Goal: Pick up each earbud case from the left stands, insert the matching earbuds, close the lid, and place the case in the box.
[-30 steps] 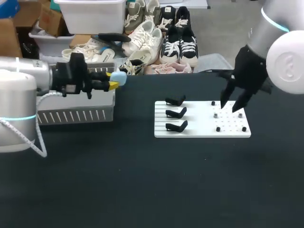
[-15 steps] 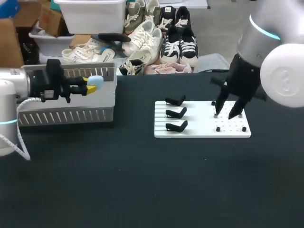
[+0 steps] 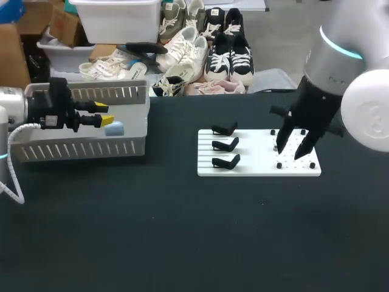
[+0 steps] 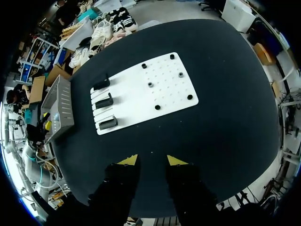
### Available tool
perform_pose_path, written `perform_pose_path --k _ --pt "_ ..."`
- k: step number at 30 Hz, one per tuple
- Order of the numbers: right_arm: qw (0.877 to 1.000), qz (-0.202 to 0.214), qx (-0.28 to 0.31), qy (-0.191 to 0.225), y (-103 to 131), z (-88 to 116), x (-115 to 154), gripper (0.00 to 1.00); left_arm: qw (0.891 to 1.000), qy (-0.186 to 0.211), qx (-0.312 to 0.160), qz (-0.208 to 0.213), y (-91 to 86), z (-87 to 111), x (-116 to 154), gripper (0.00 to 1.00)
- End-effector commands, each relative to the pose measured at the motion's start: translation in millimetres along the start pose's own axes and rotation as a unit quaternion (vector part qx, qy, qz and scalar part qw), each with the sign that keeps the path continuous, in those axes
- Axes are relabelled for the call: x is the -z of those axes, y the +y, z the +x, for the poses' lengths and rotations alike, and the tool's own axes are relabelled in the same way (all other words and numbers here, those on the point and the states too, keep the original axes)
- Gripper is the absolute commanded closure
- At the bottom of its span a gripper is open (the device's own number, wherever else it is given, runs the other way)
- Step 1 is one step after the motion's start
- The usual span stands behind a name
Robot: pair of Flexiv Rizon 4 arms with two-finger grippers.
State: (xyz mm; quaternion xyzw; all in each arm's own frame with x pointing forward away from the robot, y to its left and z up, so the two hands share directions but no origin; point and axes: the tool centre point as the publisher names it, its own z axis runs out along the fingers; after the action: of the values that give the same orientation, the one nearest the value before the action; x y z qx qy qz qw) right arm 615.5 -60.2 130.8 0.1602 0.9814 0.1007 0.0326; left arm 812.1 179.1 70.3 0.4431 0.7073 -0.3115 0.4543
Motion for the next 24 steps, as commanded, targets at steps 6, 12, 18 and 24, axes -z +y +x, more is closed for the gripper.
perform_pose_path --k 6,12,18,24 --pt "0.999 -0.027 0.001 -0.046 -11.3 0.4 17.5 0.67 0.999 -0.024 -0.038 0.024 -19.7 -35.9 -7.4 0.0" --pt "0.996 -0.045 -0.003 -0.073 -25.2 -10.1 30.0 0.66 0.996 -0.032 -0.048 0.062 -47.4 -63.1 -34.4 0.0" --pt "0.993 -0.067 -0.009 -0.094 -46.7 -20.6 36.4 0.63 0.992 -0.049 -0.049 0.1 -81.0 -80.0 -66.9 0.0" --pt "0.991 -0.091 -0.004 -0.103 -63.4 -28.4 35.8 0.6 0.991 -0.05 -0.038 0.119 -107.8 -85.4 -89.5 0.0"
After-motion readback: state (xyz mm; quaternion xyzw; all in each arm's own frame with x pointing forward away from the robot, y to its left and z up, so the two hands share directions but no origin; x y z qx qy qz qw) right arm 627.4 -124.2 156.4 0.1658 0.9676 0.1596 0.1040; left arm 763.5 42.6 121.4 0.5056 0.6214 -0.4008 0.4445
